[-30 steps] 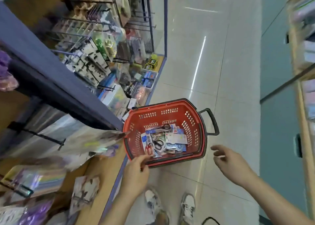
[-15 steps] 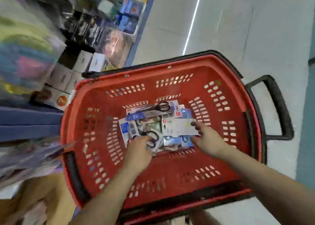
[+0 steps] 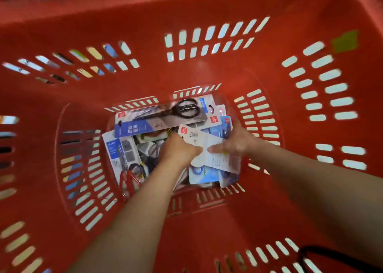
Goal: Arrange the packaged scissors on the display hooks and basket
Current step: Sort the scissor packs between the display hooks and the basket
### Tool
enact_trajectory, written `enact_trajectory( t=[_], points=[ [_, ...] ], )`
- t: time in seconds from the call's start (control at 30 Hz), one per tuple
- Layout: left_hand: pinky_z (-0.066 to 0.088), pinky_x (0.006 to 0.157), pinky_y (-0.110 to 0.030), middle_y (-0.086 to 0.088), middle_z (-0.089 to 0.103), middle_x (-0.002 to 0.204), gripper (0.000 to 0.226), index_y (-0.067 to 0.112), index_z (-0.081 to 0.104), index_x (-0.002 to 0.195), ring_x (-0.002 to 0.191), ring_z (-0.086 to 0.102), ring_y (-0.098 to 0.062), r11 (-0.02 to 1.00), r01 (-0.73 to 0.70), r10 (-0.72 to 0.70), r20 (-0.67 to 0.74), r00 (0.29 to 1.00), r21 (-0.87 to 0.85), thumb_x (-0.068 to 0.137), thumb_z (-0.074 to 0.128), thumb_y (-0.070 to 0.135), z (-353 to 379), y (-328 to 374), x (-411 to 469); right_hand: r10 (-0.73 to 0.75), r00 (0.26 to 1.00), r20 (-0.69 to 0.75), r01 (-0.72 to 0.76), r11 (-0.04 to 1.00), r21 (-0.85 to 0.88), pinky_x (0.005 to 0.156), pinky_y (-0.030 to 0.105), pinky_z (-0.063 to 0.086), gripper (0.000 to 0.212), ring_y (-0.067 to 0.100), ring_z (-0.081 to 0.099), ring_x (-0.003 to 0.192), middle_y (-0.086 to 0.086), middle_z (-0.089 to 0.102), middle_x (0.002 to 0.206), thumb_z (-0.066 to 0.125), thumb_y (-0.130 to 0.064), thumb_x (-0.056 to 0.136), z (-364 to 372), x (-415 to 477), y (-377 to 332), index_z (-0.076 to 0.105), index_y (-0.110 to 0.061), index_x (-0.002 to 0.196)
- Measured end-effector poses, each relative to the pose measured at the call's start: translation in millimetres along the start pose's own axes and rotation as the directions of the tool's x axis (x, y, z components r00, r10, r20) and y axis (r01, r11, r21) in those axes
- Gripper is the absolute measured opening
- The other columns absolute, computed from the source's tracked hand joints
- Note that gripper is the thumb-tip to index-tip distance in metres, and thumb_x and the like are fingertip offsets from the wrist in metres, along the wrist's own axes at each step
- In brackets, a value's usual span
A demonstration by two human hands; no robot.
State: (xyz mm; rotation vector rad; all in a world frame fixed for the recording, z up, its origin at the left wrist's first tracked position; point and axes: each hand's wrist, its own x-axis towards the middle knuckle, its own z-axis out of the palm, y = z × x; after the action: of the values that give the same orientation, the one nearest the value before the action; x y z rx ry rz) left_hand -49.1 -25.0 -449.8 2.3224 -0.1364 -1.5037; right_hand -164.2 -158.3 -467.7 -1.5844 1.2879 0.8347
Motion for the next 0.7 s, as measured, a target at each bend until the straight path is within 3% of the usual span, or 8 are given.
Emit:
enact_trajectory(
  t=[0.07,0.13,0.27,0.33,0.4,0.53,0.63,0.7],
  points=[
    [0.051,0.061,-0.019,-0.003,0.073,0.089,0.025,0.008,0.071,0.097,0.071,0.067,-0.012,0.987,0.033,-0.022,0.073,0.997,-0.16,0.075,0.082,0.016,-2,3,-14,0.024,0.992,0.12,-0.053,0.968,0.244,0.087,0.041,0.058,0.079,0.02,0.071,0.094,0.0,0.074,0.109,0.097,-0.046,0.043,3,-5,3,0.062,-0.019,0.108],
    [0.045,0.045,-0.012,-0.003,0.07,0.078,0.016,0.006,0.072,0.092,0.055,0.059,-0.004,0.96,0.053,-0.025,0.102,0.994,-0.275,0.078,0.078,0.006,-3,1,-30,0.065,0.983,0.169,-0.125,0.919,0.374,0.084,0.044,0.059,0.085,0.023,0.074,0.089,0.003,0.076,0.1,0.098,-0.049,0.036,10,-11,4,0.063,-0.017,0.107],
    [0.052,0.048,-0.019,0.0,0.072,0.073,0.009,0.009,0.074,0.086,0.054,0.064,-0.008,0.932,-0.002,-0.001,-0.008,1.0,-0.363,0.081,0.073,0.002,-27,-18,-51,0.038,0.992,0.121,-0.101,0.81,0.577,0.061,0.026,0.047,0.04,0.013,0.064,0.08,-0.001,0.069,0.094,0.086,-0.019,0.073,14,-19,18,0.05,-0.019,0.09],
    [0.057,0.061,-0.03,0.001,0.075,0.074,0.013,0.009,0.074,0.085,0.063,0.069,-0.014,0.923,-0.036,0.018,-0.05,0.999,-0.382,0.08,0.073,-0.002,-53,-29,-57,0.038,0.998,0.048,-0.06,0.787,0.614,0.058,0.022,0.044,0.04,0.011,0.06,0.077,-0.003,0.065,0.087,0.083,-0.012,0.077,19,-19,19,0.044,-0.019,0.085],
    [0.057,0.065,-0.03,0.001,0.076,0.078,0.018,0.01,0.073,0.085,0.067,0.07,-0.016,0.907,-0.081,0.036,-0.117,0.992,-0.413,0.079,0.071,-0.007,-81,-39,-63,0.039,0.999,-0.01,-0.024,0.777,0.63,0.061,0.022,0.054,0.041,0.009,0.065,0.074,-0.003,0.068,0.085,0.087,-0.012,0.072,31,-21,9,0.05,-0.017,0.089],
    [0.049,0.044,-0.015,0.011,0.068,0.055,0.02,0.004,0.07,0.085,0.047,0.062,-0.001,0.913,-0.06,-0.027,-0.207,0.978,-0.403,0.078,0.069,-0.014,-108,-61,-62,0.04,0.975,-0.219,0.087,0.836,0.541,0.085,0.047,0.059,0.071,0.021,0.073,0.087,-0.001,0.075,0.098,0.094,-0.04,0.041,62,-7,2,0.062,-0.023,0.102],
    [0.047,0.042,-0.016,0.003,0.072,0.064,0.019,0.006,0.072,0.086,0.044,0.061,-0.003,0.947,-0.037,-0.038,-0.225,0.974,-0.319,0.076,0.074,-0.01,-103,-72,-56,0.081,0.959,-0.272,0.08,0.842,0.534,0.083,0.042,0.059,0.061,0.021,0.072,0.085,0.0,0.073,0.096,0.095,-0.026,0.053,60,-16,-7,0.062,-0.02,0.104],
    [0.05,0.047,-0.018,-0.001,0.073,0.071,0.022,0.013,0.071,0.083,0.048,0.062,-0.004,0.947,-0.065,-0.018,-0.254,0.967,-0.313,0.075,0.076,-0.007,-102,-65,-51,0.075,0.958,-0.278,0.088,0.842,0.532,0.069,0.025,0.06,0.046,0.012,0.069,0.074,-0.005,0.071,0.085,0.091,-0.016,0.063,53,-22,-6,0.061,-0.019,0.098]
  ],
)
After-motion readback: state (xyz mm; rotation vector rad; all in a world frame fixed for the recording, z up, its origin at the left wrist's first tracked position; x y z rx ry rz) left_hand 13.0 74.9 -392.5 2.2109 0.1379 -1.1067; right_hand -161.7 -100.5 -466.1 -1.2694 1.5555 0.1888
